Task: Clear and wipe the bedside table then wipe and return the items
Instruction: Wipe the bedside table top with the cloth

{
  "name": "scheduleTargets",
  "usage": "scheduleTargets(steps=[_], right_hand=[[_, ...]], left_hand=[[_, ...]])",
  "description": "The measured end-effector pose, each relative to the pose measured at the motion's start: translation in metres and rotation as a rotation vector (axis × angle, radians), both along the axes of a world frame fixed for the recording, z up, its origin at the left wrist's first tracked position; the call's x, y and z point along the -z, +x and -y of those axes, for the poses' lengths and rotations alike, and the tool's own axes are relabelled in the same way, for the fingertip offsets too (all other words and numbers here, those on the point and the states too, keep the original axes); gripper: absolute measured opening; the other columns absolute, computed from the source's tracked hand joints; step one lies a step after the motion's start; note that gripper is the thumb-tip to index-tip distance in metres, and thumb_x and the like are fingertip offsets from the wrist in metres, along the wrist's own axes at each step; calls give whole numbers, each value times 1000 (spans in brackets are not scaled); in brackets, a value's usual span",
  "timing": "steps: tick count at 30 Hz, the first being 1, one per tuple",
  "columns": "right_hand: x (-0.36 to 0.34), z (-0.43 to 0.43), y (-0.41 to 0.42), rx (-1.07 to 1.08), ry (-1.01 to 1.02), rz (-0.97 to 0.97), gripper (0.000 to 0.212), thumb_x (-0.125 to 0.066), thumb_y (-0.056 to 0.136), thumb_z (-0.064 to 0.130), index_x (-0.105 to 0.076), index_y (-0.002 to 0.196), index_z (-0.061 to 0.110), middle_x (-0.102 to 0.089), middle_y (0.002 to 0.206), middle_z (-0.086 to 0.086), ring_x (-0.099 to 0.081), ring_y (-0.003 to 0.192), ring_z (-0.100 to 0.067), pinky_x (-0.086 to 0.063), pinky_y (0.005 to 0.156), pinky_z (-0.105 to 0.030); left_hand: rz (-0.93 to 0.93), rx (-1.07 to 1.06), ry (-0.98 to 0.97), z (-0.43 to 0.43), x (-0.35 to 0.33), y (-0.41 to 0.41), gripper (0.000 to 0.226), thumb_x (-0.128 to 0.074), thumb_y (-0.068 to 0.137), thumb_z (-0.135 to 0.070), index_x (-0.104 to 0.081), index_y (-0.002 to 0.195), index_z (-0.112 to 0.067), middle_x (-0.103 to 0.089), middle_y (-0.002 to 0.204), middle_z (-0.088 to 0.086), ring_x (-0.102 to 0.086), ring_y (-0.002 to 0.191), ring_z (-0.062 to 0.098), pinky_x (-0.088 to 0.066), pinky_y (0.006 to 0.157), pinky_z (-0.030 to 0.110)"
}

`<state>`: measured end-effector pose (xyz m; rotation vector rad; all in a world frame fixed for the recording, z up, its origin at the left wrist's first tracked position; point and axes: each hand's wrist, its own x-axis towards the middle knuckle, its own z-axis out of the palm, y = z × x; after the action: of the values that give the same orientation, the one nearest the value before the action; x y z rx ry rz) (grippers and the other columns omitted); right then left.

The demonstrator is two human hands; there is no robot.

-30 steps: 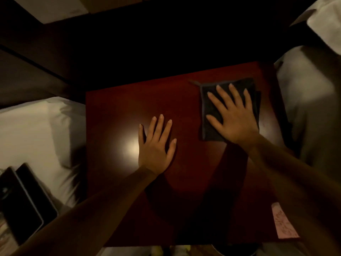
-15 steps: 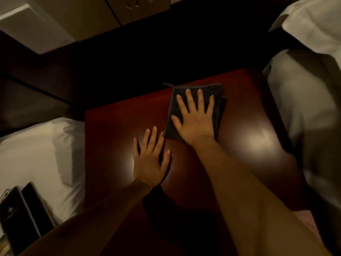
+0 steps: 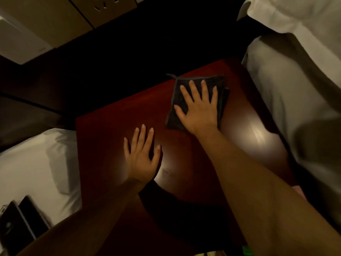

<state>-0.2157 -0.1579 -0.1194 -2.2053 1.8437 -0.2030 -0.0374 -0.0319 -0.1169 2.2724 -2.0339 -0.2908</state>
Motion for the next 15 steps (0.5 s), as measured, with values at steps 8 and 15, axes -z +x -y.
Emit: scheduleTargets(steps=[8,15], right_hand=[[1,-30,-38,203,10,-50,65,-19,90,60,-9,148,31,-10,159,0,1,146,-30,3,116,-56],[3,-90,-58,340,12,-59,65,-23,91,59,-13,148,30,-15,159,-2,-4,146,-31,0,116,-56]], left_hand=[[19,15,28,-1,4,3,58,-16,93,-54,-12,147,-35,2,157,-11,11,144,4,9,119,46],[22,34,6,0,6,4,60,-14,92,-56,-11,147,-33,-7,160,-3,4,147,12,8,118,47]])
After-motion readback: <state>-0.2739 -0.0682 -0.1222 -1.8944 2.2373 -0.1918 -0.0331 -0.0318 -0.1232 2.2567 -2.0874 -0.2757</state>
